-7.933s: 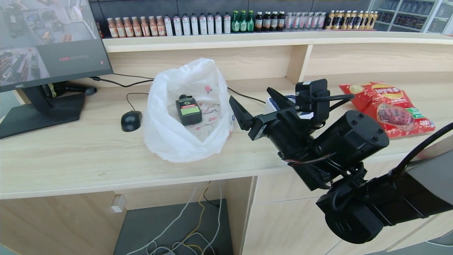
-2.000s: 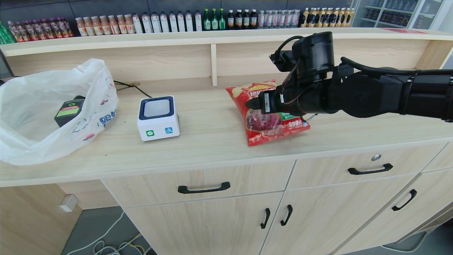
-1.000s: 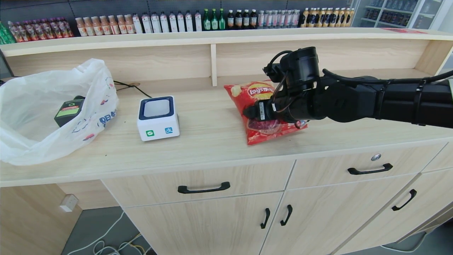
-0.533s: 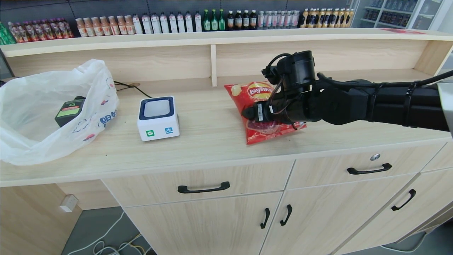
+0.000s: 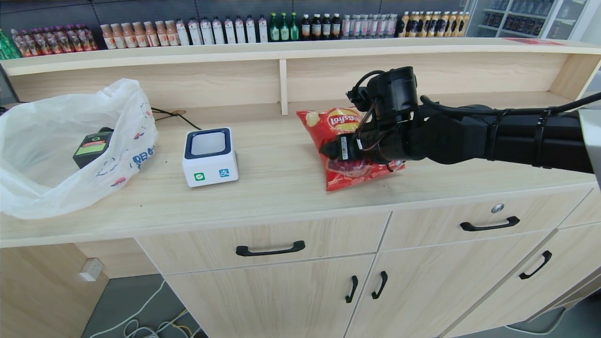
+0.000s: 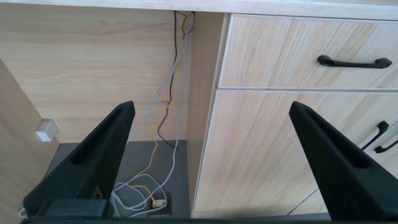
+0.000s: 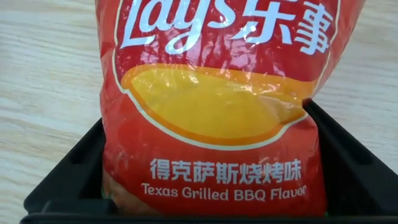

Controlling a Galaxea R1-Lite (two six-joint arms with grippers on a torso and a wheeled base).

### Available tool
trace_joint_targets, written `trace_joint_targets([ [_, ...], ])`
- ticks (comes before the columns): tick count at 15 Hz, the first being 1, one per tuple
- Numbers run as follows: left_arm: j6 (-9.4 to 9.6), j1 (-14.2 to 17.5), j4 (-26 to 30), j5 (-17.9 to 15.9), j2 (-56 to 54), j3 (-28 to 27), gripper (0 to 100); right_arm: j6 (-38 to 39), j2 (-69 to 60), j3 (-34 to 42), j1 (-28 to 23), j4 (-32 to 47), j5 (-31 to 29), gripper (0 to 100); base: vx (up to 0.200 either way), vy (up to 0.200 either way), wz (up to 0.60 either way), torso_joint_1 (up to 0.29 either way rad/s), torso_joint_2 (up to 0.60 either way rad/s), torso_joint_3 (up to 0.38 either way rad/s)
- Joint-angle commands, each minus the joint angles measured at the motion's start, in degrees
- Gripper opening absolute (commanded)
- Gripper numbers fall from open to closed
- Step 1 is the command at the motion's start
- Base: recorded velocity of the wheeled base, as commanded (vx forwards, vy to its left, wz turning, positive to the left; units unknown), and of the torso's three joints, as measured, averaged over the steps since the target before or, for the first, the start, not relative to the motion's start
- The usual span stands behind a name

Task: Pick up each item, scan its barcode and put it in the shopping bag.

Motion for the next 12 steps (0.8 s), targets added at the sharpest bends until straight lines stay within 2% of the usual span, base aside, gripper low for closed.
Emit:
trace_joint_targets([
  [1,-0.04,0.00,0.00,0.04,-0.02,0.00,100,-0.07,-0.39,-0.04,0.02,-0.09,-0.04,0,0.000,0.000,0.00,0.000,0.00,0.000],
  [12,-0.04,0.00,0.00,-0.05,-0.02,0.00,100,-0.07,-8.30,0.75,0.46,-0.01,1.72,0,0.000,0.000,0.00,0.000,0.00,0.000],
])
